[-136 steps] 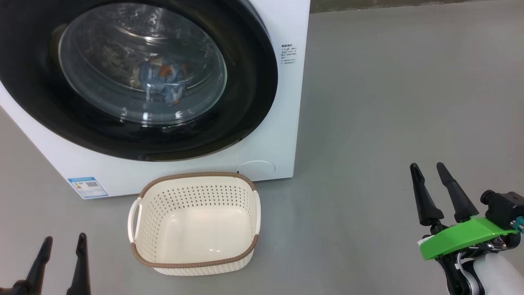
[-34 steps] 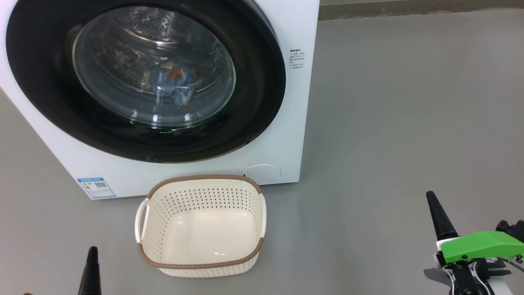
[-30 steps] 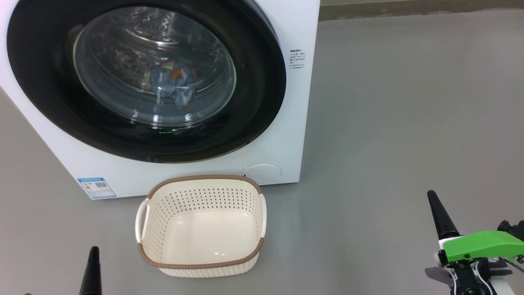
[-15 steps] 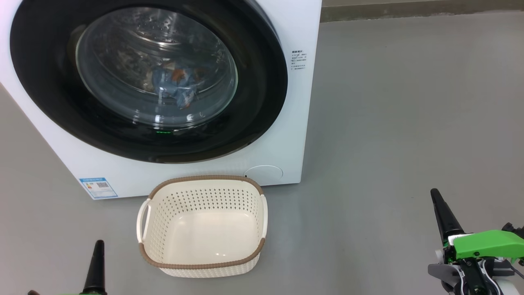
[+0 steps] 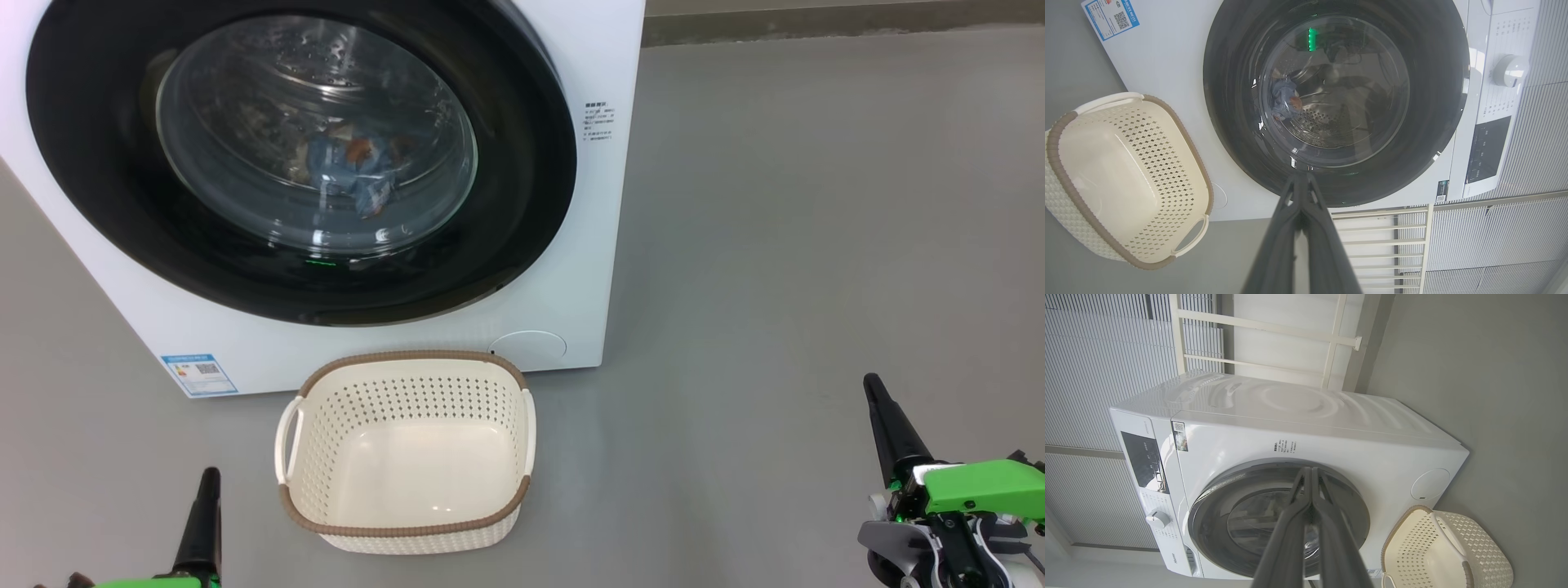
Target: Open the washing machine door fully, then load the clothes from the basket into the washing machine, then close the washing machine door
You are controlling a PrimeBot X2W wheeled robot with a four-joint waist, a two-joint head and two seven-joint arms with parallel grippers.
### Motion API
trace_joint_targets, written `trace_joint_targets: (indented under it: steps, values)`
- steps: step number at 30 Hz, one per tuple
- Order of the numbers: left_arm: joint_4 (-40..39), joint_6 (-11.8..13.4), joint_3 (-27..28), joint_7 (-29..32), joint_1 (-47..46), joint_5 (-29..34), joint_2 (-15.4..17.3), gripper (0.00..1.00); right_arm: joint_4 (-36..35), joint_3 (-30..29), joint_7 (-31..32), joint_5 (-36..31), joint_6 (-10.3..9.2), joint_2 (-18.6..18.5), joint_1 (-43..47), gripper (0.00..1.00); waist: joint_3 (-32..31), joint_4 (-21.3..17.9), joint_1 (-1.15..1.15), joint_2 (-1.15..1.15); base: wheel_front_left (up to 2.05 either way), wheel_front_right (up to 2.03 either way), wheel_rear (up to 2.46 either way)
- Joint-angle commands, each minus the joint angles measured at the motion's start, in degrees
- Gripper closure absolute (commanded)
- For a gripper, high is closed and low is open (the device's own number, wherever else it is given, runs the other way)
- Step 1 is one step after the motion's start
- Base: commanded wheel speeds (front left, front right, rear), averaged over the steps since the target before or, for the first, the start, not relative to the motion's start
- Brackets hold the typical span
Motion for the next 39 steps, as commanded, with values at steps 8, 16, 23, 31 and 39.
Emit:
trace_joint_targets:
  steps: [8,16,23,31,39]
  values:
    - [-2.12,0.03,1.32,1.84,-2.98,-5.82,0.25,1.00,-2.35,-0.31,1.74,4.55,0.01,0.37,-0.06,1.00,-0.11,0.15,0.00,0.00,0.00,0.00,0.00]
    - [-2.21,0.03,1.31,2.38,-3.16,-7.74,0.08,1.00,-2.54,-0.76,2.31,6.02,0.01,0.62,0.01,1.00,-0.16,0.21,0.00,0.00,0.00,0.00,0.00]
    - [-2.21,0.03,1.31,2.37,-3.16,-7.74,0.08,1.00,-2.54,-0.78,2.32,6.00,0.01,0.63,0.01,1.00,-0.16,0.21,0.00,0.00,0.00,0.00,0.00]
    - [-2.21,0.03,1.31,2.37,-3.16,-7.74,0.08,1.00,-2.53,-0.81,2.34,5.98,0.01,0.65,0.00,1.00,-0.16,0.21,0.00,0.00,0.00,0.00,0.00]
    - [-2.21,0.03,1.31,2.37,-3.16,-7.74,0.08,1.00,-2.53,-0.83,2.36,5.96,0.01,0.66,0.00,1.00,-0.16,0.21,0.00,0.00,0.00,0.00,0.00]
